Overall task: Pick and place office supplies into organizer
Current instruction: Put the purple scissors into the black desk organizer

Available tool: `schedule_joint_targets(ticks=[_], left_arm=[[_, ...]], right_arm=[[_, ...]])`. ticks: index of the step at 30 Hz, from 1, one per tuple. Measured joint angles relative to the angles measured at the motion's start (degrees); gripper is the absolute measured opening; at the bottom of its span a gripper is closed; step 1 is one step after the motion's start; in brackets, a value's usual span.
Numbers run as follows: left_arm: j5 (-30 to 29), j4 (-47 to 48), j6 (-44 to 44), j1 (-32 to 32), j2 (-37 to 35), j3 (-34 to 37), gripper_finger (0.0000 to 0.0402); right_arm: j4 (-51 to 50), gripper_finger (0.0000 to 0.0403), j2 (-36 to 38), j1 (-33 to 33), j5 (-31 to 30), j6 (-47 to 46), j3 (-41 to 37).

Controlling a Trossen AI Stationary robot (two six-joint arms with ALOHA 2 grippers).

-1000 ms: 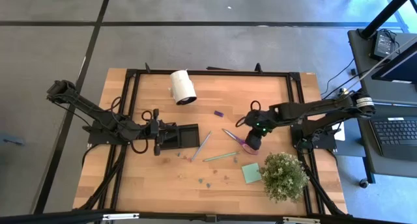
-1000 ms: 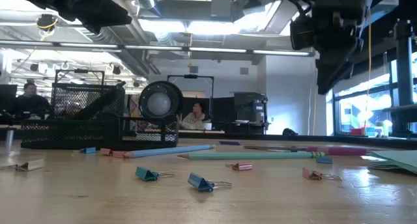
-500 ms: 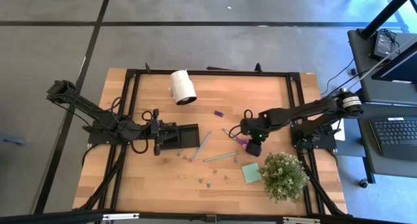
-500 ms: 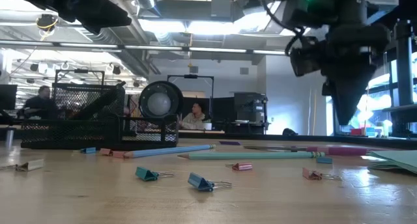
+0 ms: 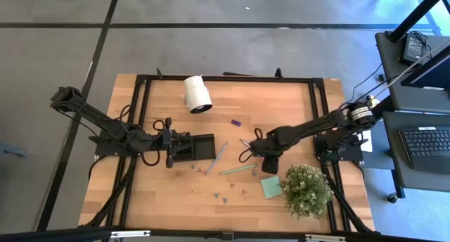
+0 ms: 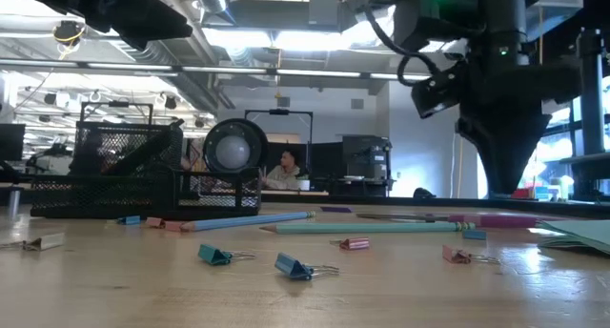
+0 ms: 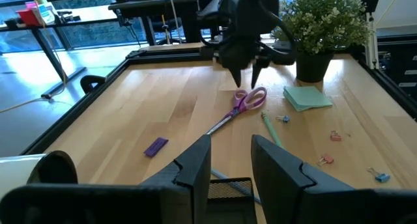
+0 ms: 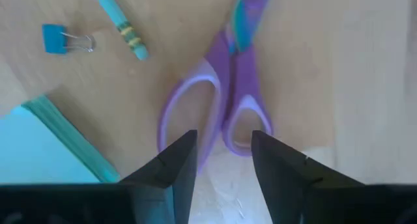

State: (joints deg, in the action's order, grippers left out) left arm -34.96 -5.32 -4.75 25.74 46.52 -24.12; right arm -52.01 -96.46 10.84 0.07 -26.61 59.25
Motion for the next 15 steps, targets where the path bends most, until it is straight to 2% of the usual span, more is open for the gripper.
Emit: schedule_joint_targets(ticks=[8, 15], left_arm=[[0.0, 0.0, -0.4, 0.0, 0.0, 0.0, 0.0104], [0.0, 0.0, -0.4, 0.0, 0.0, 0.0, 0.0104]], right_arm=[[-0.1, 0.0149, -5.9, 0.3, 0.0, 0.1, 0.7], [0.4, 0.0149, -8.0, 0.2, 0.0, 1.4, 0.7]])
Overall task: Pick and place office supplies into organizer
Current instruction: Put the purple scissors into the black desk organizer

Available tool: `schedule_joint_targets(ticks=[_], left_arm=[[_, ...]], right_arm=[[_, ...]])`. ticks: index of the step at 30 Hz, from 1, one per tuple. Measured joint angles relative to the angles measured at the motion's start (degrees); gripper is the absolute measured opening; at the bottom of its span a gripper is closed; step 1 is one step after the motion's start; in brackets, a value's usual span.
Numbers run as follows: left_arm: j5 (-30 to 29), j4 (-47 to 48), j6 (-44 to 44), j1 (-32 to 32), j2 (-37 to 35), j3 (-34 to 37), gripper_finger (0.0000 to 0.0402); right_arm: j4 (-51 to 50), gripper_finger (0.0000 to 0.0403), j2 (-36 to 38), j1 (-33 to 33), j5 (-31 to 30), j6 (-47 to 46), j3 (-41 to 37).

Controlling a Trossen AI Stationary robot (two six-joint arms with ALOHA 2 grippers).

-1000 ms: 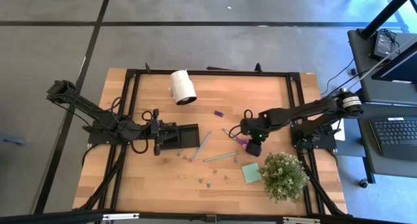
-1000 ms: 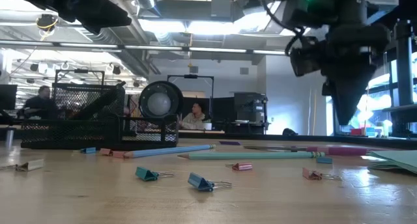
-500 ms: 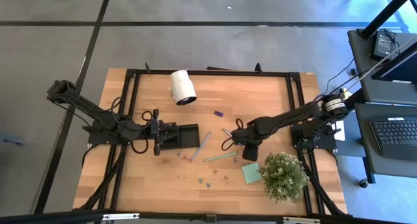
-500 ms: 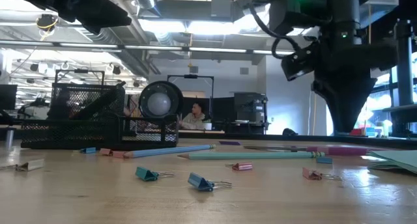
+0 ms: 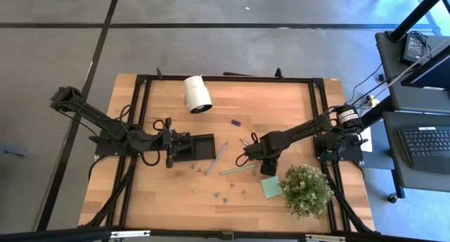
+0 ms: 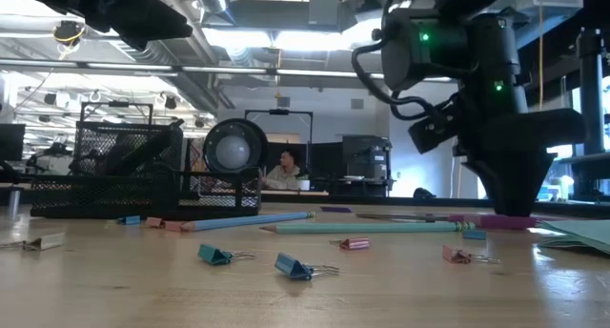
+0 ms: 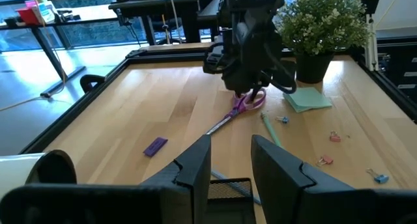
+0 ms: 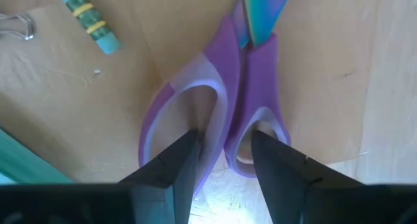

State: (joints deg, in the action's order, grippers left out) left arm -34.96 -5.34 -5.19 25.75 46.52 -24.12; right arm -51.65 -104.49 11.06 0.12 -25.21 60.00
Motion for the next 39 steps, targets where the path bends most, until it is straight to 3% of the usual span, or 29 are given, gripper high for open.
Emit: schedule_joint_targets(ticks=[11, 23, 39], left_arm=[[0.0, 0.0, -0.1, 0.0, 0.0, 0.0, 0.0104], [0.0, 0.0, -1.1, 0.0, 0.0, 0.0, 0.0104], [0.0, 0.0, -1.1, 0.0, 0.0, 0.0, 0.0104]], right_arm=[[1.0, 0.0146, -0.1, -1.5, 1.7, 1.9, -0.3], [1.3, 0.0073, -0.2, -3.2, 2.1, 5.3, -0.3], [1.3, 0.0072, 0.0, -3.2, 1.6, 4.4, -0.4]])
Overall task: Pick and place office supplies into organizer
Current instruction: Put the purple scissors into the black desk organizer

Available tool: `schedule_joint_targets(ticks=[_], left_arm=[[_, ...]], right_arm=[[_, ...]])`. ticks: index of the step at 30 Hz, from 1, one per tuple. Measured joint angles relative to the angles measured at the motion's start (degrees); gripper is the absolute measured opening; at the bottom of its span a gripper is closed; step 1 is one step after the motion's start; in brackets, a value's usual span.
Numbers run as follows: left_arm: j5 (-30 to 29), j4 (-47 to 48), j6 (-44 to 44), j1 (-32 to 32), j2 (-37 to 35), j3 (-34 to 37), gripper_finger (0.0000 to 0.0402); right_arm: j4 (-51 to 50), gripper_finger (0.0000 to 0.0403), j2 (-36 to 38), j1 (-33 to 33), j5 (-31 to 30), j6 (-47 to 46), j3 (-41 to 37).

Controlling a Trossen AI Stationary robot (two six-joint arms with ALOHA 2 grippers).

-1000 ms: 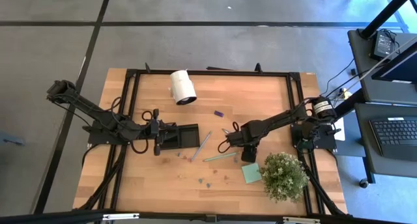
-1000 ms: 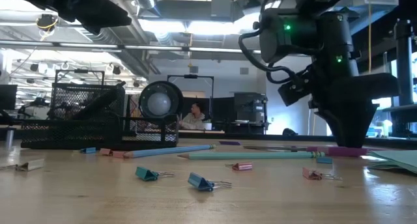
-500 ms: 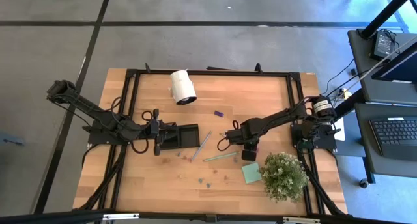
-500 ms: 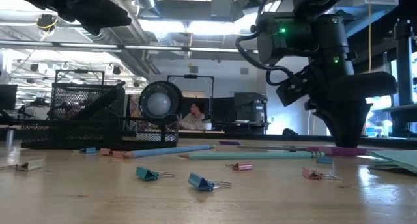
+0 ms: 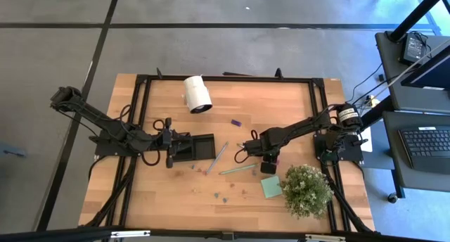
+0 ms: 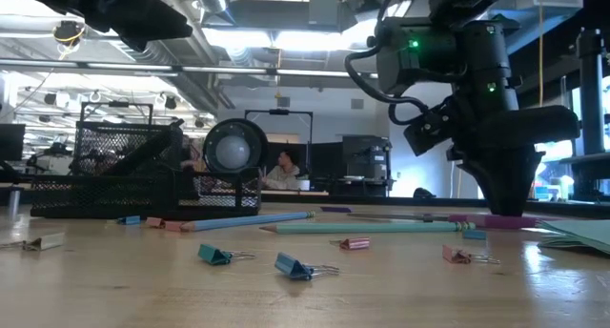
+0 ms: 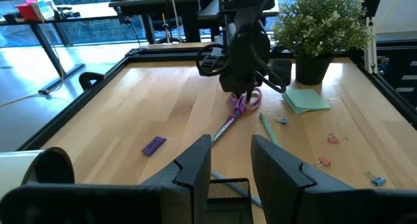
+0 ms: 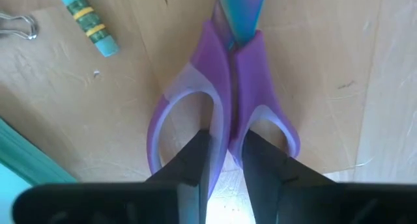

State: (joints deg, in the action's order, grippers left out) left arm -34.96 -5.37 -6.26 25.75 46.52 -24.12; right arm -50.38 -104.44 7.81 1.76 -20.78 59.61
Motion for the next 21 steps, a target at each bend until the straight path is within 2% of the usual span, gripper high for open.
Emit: schedule_joint_targets(ticks=[8, 13, 21], left_arm=[[0.0, 0.0, 0.0, 0.0, 0.0, 0.0, 0.0104], [0.0, 0.0, 0.4, 0.0, 0.0, 0.0, 0.0104], [0.0, -0.7, 15.6, 0.0, 0.0, 0.0, 0.0104]], right_arm=[[-1.2, 0.0072, 1.1, -0.2, -2.1, -1.0, 1.7], [-5.4, 0.0075, 1.2, 0.0, -1.3, 0.2, 4.9], [-14.7, 0.0072, 1.3, -0.1, -4.8, 0.2, 14.7]])
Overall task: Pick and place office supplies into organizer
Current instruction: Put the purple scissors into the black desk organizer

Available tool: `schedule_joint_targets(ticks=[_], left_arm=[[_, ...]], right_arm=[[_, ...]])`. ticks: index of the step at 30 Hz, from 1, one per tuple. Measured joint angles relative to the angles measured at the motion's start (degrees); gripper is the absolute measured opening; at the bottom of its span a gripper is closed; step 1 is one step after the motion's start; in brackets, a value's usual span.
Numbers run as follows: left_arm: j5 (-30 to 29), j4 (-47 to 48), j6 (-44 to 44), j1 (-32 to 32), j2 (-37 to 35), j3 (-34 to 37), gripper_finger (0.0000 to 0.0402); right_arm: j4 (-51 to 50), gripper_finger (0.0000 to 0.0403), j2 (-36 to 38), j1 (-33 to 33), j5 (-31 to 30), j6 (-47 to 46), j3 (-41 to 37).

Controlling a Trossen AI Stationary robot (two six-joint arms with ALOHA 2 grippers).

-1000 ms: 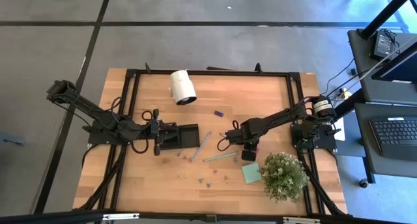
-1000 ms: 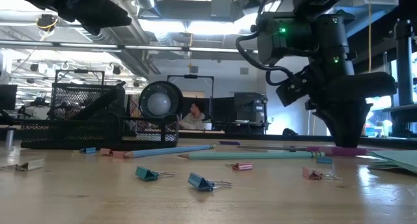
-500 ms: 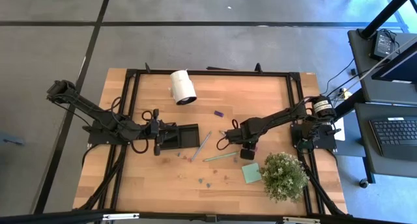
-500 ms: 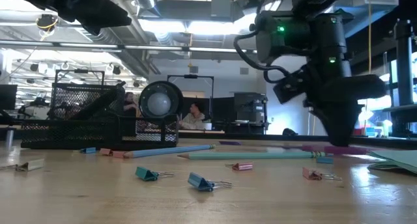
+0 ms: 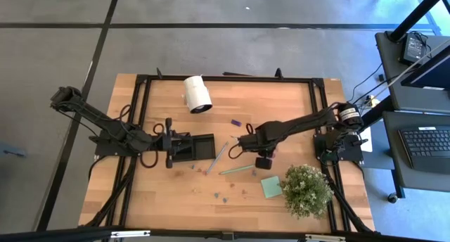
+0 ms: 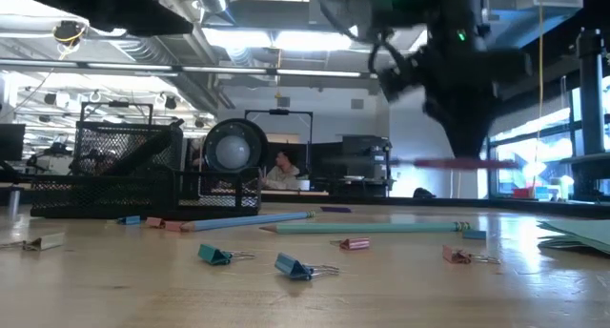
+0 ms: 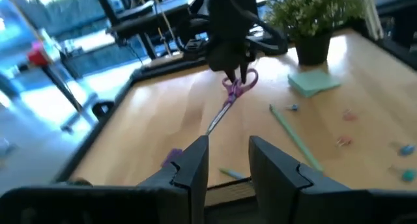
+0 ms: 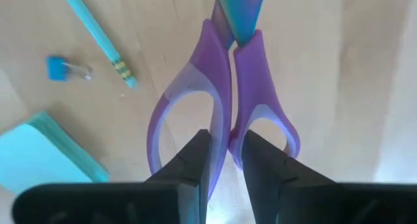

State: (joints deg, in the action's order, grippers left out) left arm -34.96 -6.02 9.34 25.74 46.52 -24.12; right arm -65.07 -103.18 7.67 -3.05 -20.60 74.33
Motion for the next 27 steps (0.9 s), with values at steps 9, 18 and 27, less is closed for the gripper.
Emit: schedule_joint_targets(ticks=[9, 18, 27], left_arm=[[-4.2, -12.8, 26.1, -0.4, 9.8, -0.2, 0.0104], [-17.9, -13.0, 39.8, -2.7, 27.3, -11.4, 0.0110], [-29.0, -10.9, 49.1, -3.7, 39.7, -23.1, 0.0145]], right_arm=[[-1.6, 0.0073, 0.1, -2.3, -0.4, -0.7, 11.5], [-1.6, 0.0074, 0.2, -5.3, 1.7, -7.6, 17.2], [-1.5, 0.0075, 0.2, -6.4, 3.2, -9.1, 17.9]])
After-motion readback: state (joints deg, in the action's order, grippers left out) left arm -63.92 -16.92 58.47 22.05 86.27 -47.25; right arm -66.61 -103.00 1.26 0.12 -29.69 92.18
